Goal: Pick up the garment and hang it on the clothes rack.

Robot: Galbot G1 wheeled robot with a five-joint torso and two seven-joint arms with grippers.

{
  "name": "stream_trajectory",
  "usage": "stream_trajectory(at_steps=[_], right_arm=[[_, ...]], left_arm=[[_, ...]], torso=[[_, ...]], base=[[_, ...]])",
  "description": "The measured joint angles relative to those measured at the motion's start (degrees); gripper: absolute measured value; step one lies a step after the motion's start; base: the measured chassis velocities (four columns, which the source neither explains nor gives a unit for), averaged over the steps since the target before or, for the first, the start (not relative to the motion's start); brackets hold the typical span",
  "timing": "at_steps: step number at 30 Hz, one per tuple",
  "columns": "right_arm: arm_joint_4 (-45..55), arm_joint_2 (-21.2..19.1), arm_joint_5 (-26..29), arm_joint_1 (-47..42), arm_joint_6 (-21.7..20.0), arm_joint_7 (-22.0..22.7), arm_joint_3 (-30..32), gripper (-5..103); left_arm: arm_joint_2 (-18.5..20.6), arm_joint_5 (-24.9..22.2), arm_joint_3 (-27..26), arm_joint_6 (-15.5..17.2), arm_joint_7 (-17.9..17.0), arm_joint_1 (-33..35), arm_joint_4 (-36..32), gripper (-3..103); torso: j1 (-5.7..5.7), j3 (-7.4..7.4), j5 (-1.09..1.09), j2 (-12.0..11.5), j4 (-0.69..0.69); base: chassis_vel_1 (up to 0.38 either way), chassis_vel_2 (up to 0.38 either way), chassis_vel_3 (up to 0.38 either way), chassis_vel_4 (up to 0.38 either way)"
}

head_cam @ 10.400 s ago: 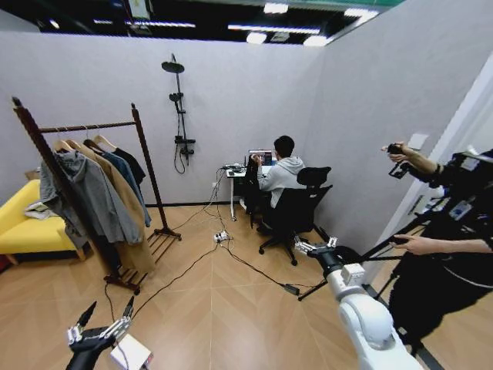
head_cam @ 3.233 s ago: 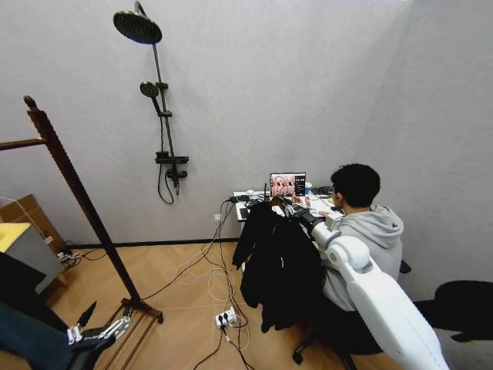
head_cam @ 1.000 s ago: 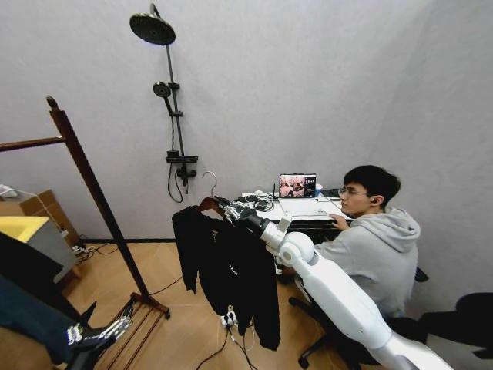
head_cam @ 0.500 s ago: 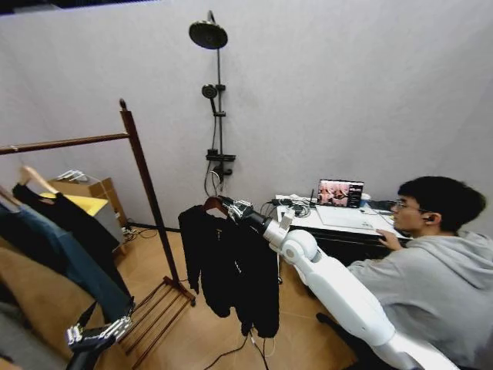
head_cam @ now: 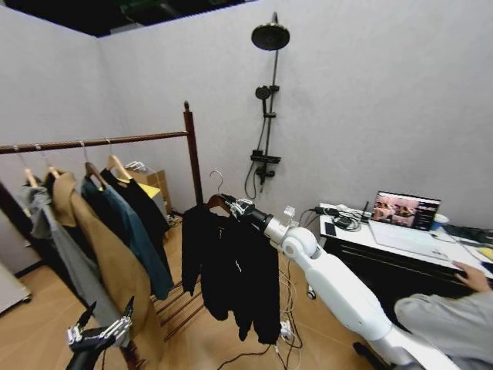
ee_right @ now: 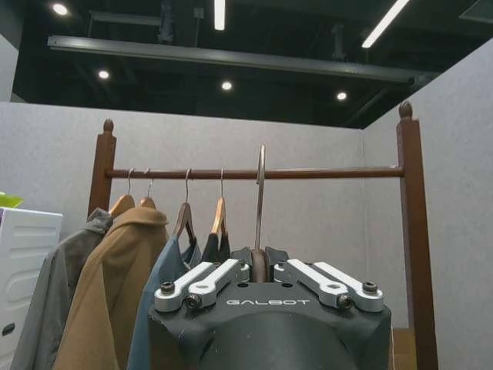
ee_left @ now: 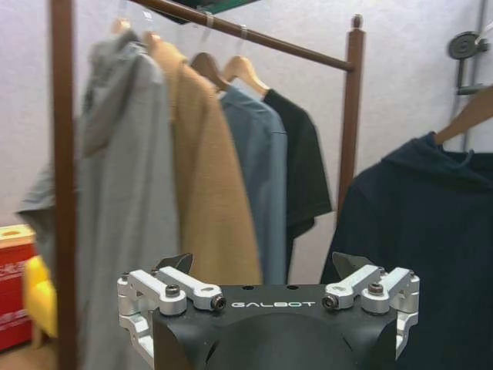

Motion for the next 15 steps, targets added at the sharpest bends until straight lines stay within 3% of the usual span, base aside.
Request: stream_trajectory(at_steps=[15], right_arm=[[1.2,-3.5,-0.6,-3.0,-0.6,0.0,5.7,9]], left_arm=[[0.0,0.0,0.0,0.0,0.0,0.0,0.0,100]], torso=[[0.0,0.0,-0.01,0.0,-0.02]], base=[[0.127,0.126,0.125,0.125]])
